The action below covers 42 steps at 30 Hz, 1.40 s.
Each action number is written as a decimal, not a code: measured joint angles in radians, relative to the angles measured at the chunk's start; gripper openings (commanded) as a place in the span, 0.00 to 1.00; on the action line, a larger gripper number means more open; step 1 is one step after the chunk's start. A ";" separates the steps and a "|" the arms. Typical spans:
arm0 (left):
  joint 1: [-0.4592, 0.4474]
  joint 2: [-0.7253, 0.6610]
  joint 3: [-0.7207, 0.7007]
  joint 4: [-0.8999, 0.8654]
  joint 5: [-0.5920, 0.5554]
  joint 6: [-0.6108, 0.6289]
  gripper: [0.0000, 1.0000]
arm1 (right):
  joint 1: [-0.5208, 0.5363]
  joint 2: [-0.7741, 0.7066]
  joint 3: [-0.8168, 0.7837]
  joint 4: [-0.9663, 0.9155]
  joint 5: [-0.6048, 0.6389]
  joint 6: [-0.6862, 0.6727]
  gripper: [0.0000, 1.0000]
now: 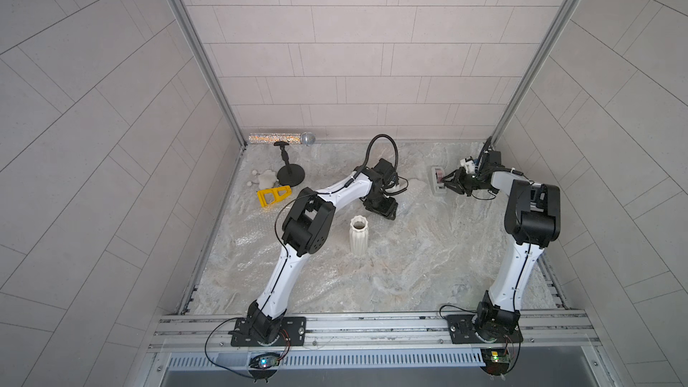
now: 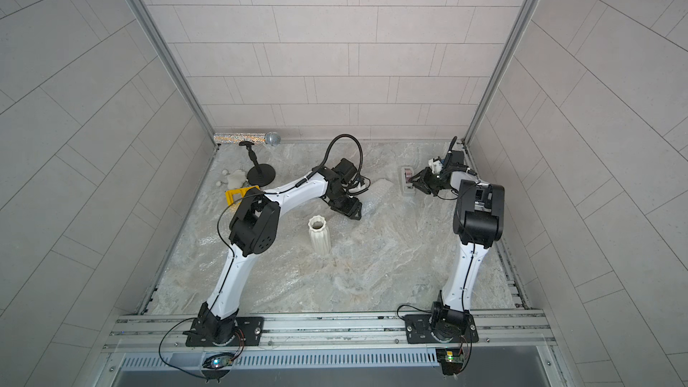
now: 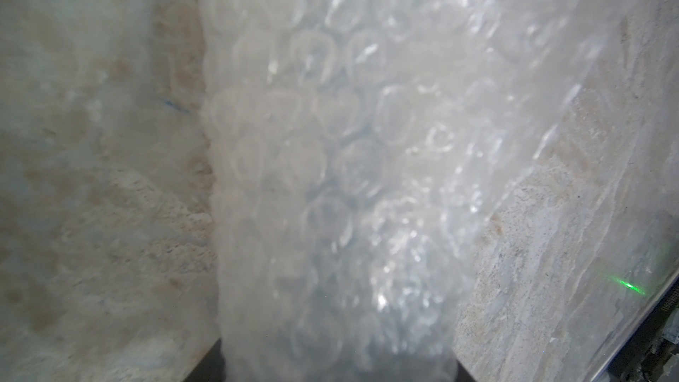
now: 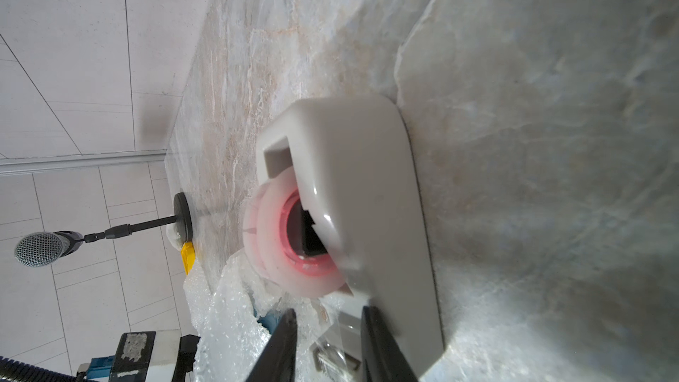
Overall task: Wrap vases in bubble wrap
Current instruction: Tear off the tape using the Tape Cutter.
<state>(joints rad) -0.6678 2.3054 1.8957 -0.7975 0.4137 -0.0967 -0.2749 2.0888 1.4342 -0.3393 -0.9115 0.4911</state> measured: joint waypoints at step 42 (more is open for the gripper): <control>0.018 0.000 -0.005 0.009 -0.009 -0.008 0.39 | 0.016 0.053 0.076 -0.080 -0.019 -0.058 0.09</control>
<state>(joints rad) -0.6502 2.3054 1.8904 -0.7883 0.4046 -0.1047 -0.2584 2.1414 1.5097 -0.4194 -0.9302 0.4335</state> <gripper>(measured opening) 0.617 0.116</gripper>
